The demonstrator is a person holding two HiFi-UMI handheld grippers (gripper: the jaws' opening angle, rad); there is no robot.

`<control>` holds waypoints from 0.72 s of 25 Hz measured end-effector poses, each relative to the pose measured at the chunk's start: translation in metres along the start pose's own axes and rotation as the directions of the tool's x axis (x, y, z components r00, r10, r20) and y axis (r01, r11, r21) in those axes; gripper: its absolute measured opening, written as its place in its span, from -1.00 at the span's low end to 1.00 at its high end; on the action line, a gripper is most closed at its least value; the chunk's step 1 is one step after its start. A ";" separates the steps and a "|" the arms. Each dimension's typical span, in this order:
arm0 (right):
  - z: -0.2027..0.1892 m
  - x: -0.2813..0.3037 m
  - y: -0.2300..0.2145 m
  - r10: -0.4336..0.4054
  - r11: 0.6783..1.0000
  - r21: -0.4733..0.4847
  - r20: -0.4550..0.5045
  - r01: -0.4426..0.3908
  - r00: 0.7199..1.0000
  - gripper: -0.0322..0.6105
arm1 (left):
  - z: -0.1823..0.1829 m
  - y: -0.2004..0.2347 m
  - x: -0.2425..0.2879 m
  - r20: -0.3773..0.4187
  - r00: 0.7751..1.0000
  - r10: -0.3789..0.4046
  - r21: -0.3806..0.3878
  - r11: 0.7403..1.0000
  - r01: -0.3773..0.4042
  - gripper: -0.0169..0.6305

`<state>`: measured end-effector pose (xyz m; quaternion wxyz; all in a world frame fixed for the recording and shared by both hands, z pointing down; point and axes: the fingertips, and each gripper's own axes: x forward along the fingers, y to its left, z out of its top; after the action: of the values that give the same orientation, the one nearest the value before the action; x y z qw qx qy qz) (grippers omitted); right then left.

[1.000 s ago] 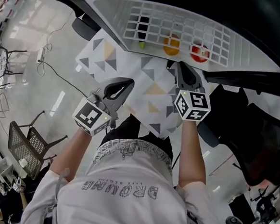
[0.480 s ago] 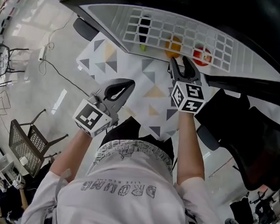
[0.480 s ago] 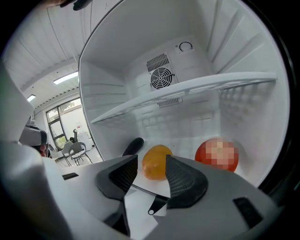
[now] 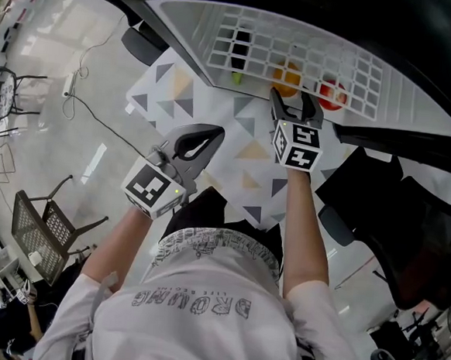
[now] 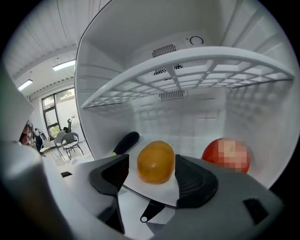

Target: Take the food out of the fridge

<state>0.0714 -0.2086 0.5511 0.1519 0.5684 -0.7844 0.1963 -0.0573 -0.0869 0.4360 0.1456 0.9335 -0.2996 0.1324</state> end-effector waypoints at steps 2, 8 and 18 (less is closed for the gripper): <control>-0.002 0.004 0.000 -0.011 1.000 -0.010 -0.009 0.011 1.000 -0.04 | 0.000 0.001 -0.002 0.006 1.000 0.003 -0.002 1.000 -0.003 -0.95; -0.007 0.016 0.000 -0.041 0.998 -0.042 -0.031 0.039 0.999 -0.02 | -0.002 0.004 -0.007 0.014 1.000 0.012 -0.009 1.000 -0.012 -0.95; -0.003 0.020 -0.002 -0.094 0.992 -0.094 -0.038 0.090 0.995 -0.05 | -0.003 0.009 -0.019 0.025 0.999 0.031 -0.009 0.999 -0.031 -0.95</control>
<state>0.0670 -0.2241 0.5636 0.2036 0.5918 -0.7623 0.1647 -0.0781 -0.0824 0.4344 0.1436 0.9298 -0.3163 0.1217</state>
